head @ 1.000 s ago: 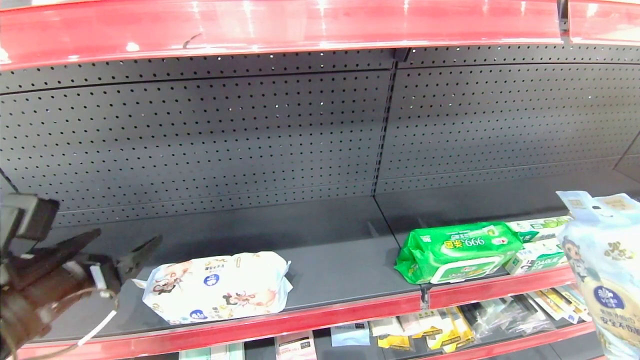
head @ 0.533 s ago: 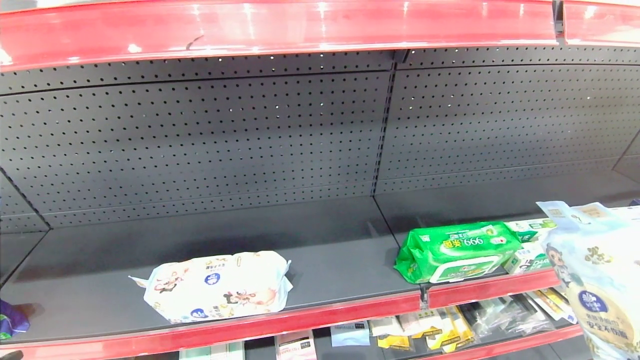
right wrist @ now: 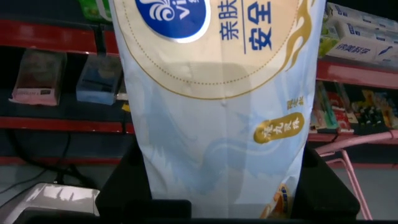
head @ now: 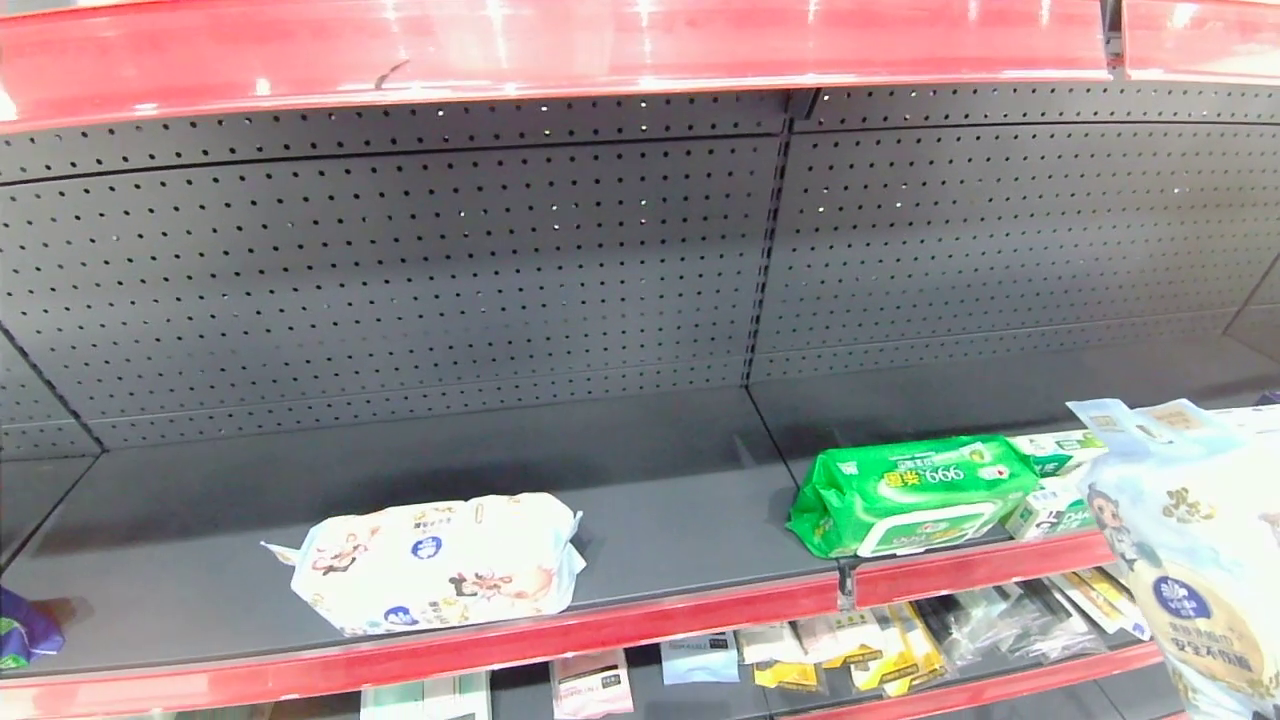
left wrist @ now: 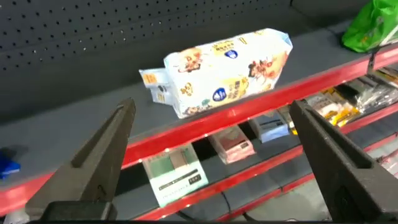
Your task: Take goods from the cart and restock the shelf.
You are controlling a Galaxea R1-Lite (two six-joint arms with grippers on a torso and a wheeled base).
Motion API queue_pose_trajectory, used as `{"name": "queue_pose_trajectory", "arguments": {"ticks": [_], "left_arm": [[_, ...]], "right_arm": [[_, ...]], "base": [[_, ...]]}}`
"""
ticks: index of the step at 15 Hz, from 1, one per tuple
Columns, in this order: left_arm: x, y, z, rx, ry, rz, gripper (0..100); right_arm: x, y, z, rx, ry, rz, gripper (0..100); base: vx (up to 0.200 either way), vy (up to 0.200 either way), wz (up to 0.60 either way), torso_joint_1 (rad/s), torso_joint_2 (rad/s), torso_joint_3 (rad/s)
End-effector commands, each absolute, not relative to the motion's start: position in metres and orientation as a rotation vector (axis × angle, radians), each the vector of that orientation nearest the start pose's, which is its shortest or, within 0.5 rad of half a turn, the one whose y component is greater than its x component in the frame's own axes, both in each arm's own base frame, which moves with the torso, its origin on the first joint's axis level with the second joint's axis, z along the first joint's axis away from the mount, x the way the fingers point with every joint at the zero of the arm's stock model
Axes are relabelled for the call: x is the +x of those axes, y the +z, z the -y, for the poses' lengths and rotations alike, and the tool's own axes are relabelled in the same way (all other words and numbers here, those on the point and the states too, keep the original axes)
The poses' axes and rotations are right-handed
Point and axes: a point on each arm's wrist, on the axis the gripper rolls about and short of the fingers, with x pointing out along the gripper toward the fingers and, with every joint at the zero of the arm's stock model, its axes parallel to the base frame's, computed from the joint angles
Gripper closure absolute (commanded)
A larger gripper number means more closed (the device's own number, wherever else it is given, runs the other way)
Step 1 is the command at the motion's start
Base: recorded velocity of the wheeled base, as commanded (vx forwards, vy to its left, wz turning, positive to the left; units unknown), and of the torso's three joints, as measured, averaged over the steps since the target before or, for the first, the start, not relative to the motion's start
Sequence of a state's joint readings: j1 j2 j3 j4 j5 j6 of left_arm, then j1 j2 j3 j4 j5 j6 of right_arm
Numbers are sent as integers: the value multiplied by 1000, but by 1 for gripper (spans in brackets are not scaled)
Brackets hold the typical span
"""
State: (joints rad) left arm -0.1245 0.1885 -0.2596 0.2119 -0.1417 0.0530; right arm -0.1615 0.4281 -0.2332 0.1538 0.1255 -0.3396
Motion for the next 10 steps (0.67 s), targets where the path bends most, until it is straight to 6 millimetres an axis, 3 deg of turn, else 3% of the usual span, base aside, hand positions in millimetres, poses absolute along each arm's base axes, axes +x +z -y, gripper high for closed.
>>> {"name": "queue_pose_trajectory", "arguments": {"ticks": [1,4,10], "left_arm": [[-25,130,0,52,-276,-130,0],[-26,131,0,52,-276,-107,0],[-24,128,0,114,-264,-100,0]], "right_arm": [[12,137,-1,-323,35,-344,100],[23,148,1,-344,45,-367,100],[38,161,0,-394,153,-383,100]], "base": [[0,0,0,0,0,0],[0,0,0,0,0,0],[0,0,600,10,4,3]]}}
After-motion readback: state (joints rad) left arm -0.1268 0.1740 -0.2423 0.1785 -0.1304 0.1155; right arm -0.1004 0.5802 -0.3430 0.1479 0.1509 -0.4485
